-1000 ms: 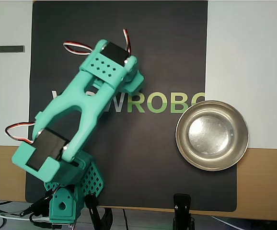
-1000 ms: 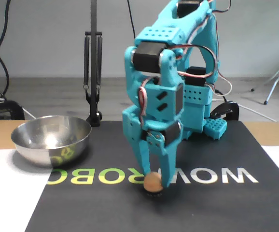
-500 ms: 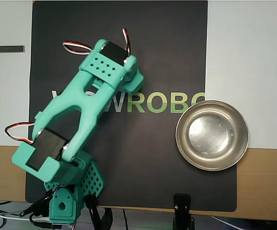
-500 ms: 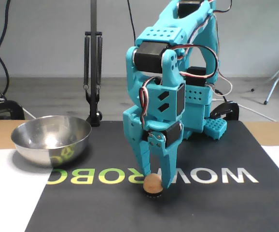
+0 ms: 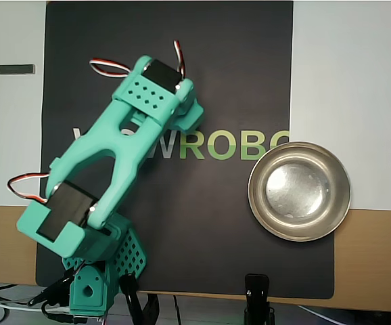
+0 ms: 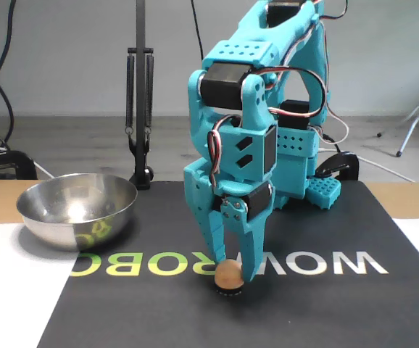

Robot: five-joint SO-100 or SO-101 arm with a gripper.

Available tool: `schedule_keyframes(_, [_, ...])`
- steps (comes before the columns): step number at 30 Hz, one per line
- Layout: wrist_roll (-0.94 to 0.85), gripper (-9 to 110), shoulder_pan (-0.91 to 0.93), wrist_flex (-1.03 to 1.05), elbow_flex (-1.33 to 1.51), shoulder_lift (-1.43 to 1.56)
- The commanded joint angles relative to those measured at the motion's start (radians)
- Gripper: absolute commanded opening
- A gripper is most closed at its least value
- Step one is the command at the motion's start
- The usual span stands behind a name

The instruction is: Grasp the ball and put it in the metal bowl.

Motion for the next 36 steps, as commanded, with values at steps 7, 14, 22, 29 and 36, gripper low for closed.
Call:
schedule_keyframes(7, [0.003,37,0.000,-0.006,-0.032,0.003])
schedule_keyframes(14, [0.003,32,0.000,-0.006,-0.032,0.003])
schedule_keyframes(22, [0.003,33,0.002,-0.005,-0.032,0.017])
schedule_keyframes(29, [0.003,33,0.003,0.005,-0.035,0.041])
schedule_keyframes(36, [0.008,33,0.003,0.008,-0.034,0.091])
